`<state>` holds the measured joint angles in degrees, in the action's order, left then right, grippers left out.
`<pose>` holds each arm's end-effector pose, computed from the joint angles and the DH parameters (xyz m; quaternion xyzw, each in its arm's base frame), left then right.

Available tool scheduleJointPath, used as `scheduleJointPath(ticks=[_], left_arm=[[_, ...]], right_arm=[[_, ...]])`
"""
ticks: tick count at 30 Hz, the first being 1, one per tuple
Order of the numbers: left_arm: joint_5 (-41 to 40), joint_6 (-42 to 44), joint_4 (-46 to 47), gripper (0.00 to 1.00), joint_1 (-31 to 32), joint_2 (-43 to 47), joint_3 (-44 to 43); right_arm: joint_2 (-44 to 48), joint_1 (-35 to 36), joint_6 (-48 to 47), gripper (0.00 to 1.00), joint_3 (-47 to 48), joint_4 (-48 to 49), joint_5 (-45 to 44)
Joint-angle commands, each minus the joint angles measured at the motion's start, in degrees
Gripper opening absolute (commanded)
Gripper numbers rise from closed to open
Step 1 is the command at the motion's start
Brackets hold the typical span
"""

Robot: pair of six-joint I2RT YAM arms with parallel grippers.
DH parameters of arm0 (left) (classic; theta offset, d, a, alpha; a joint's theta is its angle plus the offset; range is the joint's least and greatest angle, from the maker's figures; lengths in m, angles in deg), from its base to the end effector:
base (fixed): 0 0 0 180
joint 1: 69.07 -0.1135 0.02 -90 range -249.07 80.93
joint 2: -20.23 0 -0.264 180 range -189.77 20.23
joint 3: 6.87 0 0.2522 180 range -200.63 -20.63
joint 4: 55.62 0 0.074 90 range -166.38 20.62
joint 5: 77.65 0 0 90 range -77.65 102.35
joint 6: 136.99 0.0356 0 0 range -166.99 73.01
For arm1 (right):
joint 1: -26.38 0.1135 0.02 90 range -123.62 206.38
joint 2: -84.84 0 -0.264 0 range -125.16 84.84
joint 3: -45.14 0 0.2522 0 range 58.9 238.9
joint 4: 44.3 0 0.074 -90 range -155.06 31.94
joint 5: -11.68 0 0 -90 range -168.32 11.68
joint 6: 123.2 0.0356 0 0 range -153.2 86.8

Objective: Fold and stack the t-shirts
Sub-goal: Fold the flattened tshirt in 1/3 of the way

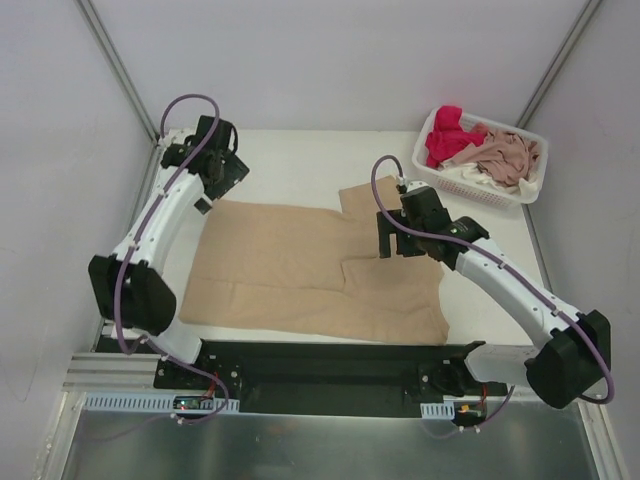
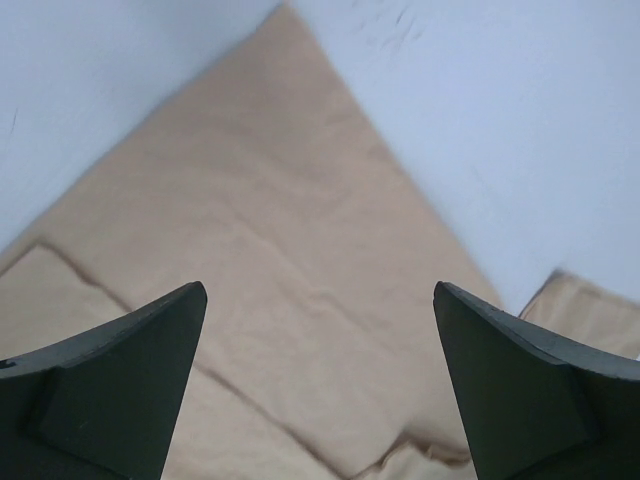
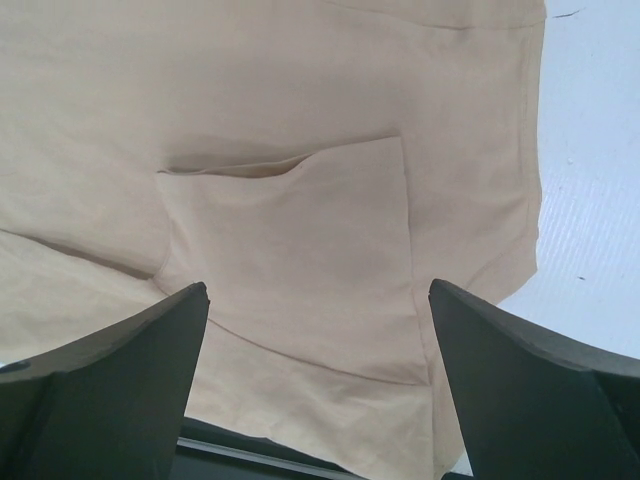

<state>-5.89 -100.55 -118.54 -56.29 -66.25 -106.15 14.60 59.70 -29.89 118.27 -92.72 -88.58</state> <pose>0.3134 -0.0597 0.3501 -0.3740 0.8512 -0.0595 0.3634 0.2199 0.1370 0.2969 -0.2060 0.8993 0.0399 0.3838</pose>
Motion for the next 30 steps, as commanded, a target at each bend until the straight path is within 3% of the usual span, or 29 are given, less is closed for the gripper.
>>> scheduleJointPath(ticks=[1, 5, 11, 22, 30], left_arm=[[-8.56, 2.32, -6.72, 0.97, -0.29, -12.73, -14.13], [-7.78, 2.93, -10.15, 0.95, -1.87, -24.59, -29.14], [-8.03, 1.80, -13.24, 0.94, -4.51, -38.31, -40.51], [-14.98, -0.76, -13.32, 0.89, -5.48, -46.15, -45.53], [-14.19, -1.02, -13.15, 0.86, -5.22, -46.15, -46.14]], right_arm=[[-2.71, -2.64, -2.26, 0.97, 2.94, 1.17, 4.10], [-5.95, -5.36, -2.26, 0.97, 3.73, 1.43, 6.30], [-8.33, -7.74, -2.87, 0.97, 4.26, 2.48, 5.95], [-13.00, -10.47, -2.87, 0.97, 4.70, 3.71, 9.73], [-12.82, -11.08, -4.18, 0.97, 4.35, 4.60, 9.73]])
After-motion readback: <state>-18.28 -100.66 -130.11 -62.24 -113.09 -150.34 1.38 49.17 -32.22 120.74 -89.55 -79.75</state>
